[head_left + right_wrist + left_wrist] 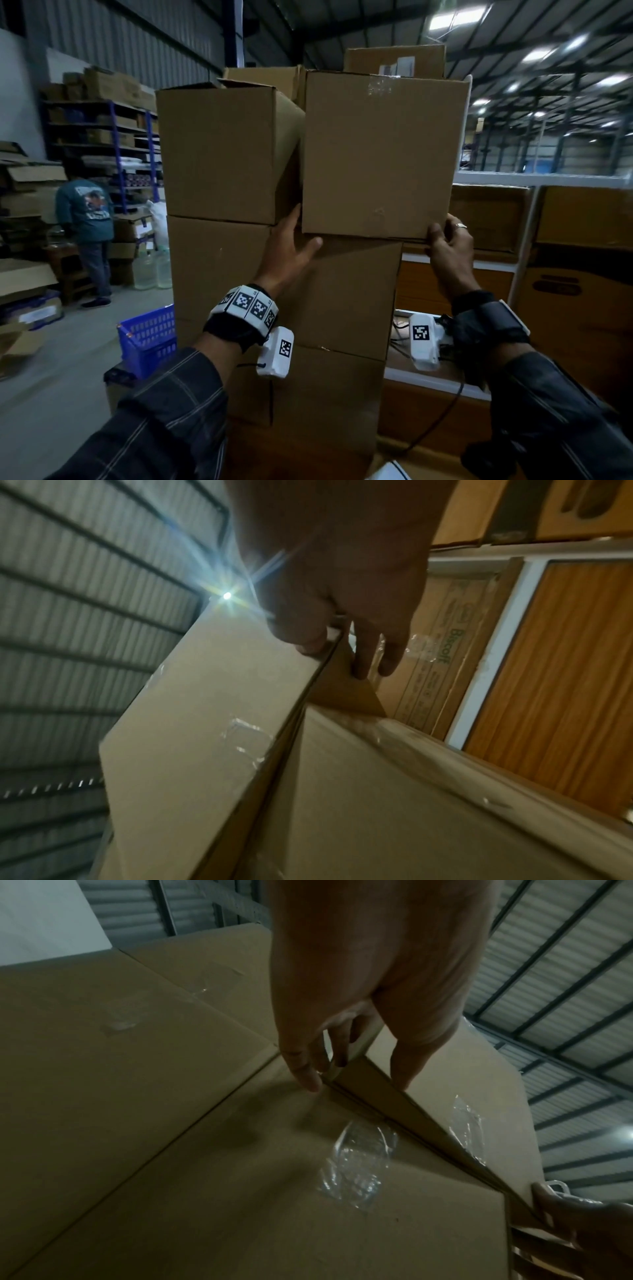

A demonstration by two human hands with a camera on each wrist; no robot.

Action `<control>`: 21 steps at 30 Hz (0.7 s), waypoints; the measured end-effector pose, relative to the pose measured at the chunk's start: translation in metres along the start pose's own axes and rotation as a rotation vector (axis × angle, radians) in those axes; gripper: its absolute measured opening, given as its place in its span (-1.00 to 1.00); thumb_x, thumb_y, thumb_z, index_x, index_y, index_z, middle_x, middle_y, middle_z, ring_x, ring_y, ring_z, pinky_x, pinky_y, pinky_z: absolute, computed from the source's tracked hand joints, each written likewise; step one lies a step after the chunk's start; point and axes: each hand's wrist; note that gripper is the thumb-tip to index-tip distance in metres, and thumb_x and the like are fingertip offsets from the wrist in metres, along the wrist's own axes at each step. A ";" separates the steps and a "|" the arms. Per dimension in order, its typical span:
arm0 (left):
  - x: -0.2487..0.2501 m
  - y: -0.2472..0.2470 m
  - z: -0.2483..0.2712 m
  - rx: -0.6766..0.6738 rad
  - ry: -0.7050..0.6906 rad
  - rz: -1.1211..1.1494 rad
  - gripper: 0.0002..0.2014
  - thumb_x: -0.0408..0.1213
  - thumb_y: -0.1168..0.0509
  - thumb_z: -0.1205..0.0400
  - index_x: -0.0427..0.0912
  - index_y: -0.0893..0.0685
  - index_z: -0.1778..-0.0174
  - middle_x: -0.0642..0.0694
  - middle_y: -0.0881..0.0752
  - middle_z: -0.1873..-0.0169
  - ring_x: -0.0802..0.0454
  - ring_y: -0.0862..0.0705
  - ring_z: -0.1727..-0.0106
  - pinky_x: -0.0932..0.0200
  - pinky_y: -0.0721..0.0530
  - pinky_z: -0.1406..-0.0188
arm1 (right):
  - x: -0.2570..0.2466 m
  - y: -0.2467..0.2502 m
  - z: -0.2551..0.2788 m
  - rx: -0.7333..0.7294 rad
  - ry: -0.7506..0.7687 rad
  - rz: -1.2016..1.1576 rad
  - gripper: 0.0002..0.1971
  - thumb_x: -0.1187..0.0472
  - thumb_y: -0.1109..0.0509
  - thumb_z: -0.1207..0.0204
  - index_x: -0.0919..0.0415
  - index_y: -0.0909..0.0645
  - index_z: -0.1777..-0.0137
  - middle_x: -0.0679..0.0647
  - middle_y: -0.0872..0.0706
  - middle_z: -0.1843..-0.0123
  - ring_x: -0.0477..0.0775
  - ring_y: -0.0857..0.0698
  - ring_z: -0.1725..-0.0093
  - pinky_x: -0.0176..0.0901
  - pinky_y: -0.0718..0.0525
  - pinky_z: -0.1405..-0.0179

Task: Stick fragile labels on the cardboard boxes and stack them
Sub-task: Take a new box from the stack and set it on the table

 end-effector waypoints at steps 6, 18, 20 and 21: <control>0.026 -0.010 0.010 0.105 -0.022 0.093 -0.48 -0.25 -0.38 -0.74 -0.19 -0.46 -0.63 -0.08 -0.68 -0.41 0.30 -0.65 -0.31 0.23 -0.69 -0.32 | -0.028 0.033 0.014 -0.004 0.049 -0.066 -0.63 0.24 -0.26 -0.81 0.18 -0.54 -0.58 0.10 -0.73 -0.38 0.13 -0.71 -0.39 0.14 -0.73 -0.40; 0.116 -0.068 0.076 -0.002 -0.166 0.304 -0.30 -0.37 -0.41 -0.70 0.07 -0.27 -0.70 0.09 -0.57 -0.50 0.33 -0.61 -0.42 0.37 -0.65 -0.28 | -0.074 0.177 0.085 0.051 0.246 -0.003 -0.63 0.18 -0.28 -0.81 0.18 -0.55 -0.58 0.10 -0.76 -0.38 0.13 -0.76 -0.34 0.04 -0.79 -0.25; 0.130 -0.083 0.094 -0.044 -0.159 0.334 -0.31 -0.42 -0.41 -0.70 -0.03 -0.30 -0.72 0.17 -0.58 -0.45 0.42 -0.61 -0.38 0.42 -0.63 -0.27 | -0.074 0.207 0.097 0.061 0.239 0.016 -0.62 0.24 -0.27 -0.81 0.21 -0.54 -0.59 0.10 -0.76 -0.38 0.10 -0.76 -0.35 0.17 -0.76 -0.32; 0.134 -0.092 0.102 -0.060 -0.146 0.351 -0.30 -0.44 -0.41 -0.69 -0.07 -0.31 -0.73 0.16 -0.58 -0.46 0.43 -0.62 -0.37 0.43 -0.63 -0.26 | -0.073 0.222 0.105 0.064 0.228 0.025 -0.62 0.26 -0.28 -0.81 0.22 -0.53 -0.60 0.09 -0.75 -0.39 0.08 -0.76 -0.36 0.17 -0.75 -0.35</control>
Point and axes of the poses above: each hand's wrist, its own z-axis away from the middle knuckle, its own y-axis out of the back of the hand, x = y × z
